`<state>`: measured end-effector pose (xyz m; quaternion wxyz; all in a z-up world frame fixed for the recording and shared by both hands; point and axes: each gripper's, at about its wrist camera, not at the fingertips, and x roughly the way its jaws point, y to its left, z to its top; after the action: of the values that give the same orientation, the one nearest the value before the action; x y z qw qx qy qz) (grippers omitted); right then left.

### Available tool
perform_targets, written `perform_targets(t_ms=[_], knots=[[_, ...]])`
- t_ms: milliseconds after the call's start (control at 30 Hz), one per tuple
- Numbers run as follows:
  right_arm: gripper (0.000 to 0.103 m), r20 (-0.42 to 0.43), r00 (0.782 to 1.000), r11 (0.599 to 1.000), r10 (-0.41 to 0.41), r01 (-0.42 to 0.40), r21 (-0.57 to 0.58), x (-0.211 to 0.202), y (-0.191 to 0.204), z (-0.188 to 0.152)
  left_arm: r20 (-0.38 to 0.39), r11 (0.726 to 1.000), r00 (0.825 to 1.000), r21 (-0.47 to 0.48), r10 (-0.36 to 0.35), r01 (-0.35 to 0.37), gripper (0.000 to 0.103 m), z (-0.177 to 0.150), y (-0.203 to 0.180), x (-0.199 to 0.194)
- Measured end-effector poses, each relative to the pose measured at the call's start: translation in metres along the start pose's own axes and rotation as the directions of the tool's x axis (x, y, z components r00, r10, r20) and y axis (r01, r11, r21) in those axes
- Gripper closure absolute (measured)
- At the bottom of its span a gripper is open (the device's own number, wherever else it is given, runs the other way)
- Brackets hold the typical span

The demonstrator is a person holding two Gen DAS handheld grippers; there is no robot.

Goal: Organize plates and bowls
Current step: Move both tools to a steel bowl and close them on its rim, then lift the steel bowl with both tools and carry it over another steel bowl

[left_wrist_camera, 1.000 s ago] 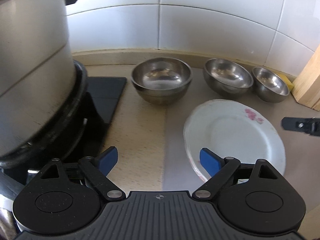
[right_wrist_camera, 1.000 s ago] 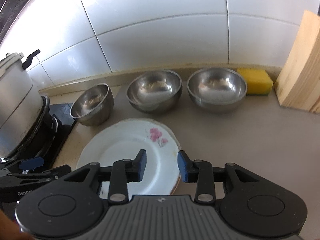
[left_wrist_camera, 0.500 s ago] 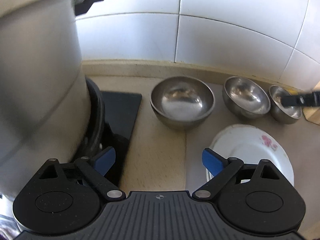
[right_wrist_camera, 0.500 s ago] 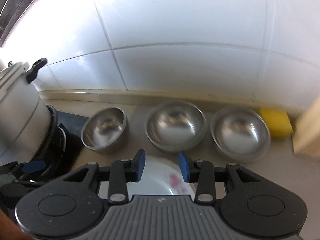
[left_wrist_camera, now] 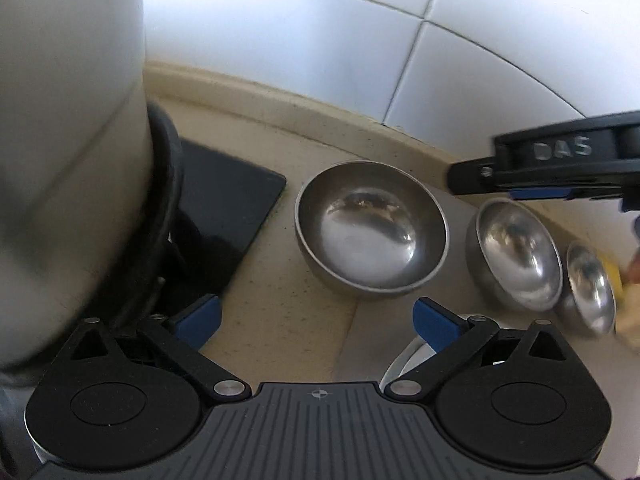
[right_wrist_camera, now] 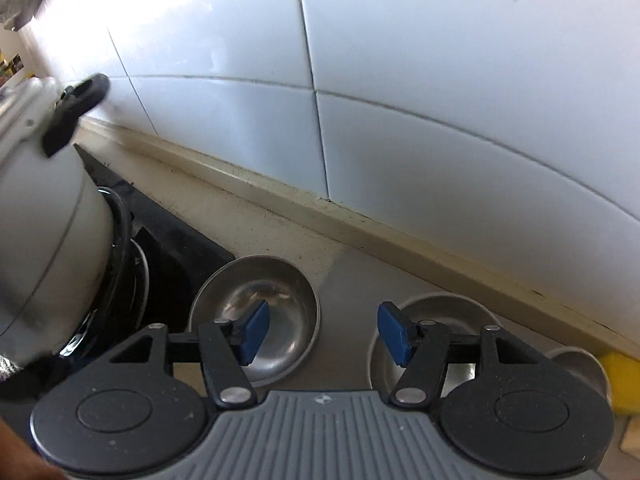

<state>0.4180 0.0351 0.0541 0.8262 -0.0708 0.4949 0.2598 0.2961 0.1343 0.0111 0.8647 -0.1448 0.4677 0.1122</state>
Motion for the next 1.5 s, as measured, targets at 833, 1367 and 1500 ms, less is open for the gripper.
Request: perform_targets(t_ms=[833,1367,1500], knots=[[0.103,-0.166,0.969,0.981,0.184,-0.192,-0.037,0.097,0.001,0.006,-0.043,0.993,0.999,-0.117,0.024,-0.029,0.057,0.015,0.002,0.061],[0.103,-0.047,0.981,0.982,0.19,-0.19,0.015,0.037,-0.024,0.009,0.039,0.999,0.999,0.028,-0.026,0.025,0.058,0.027,-0.03,0.02],[0.103,0.0,0.988,0.987,0.157,-0.157,0.039,0.006,-0.04,0.008,0.065,0.995,0.996,0.083,-0.061,0.056,0.057,0.031,-0.052,0.005]])
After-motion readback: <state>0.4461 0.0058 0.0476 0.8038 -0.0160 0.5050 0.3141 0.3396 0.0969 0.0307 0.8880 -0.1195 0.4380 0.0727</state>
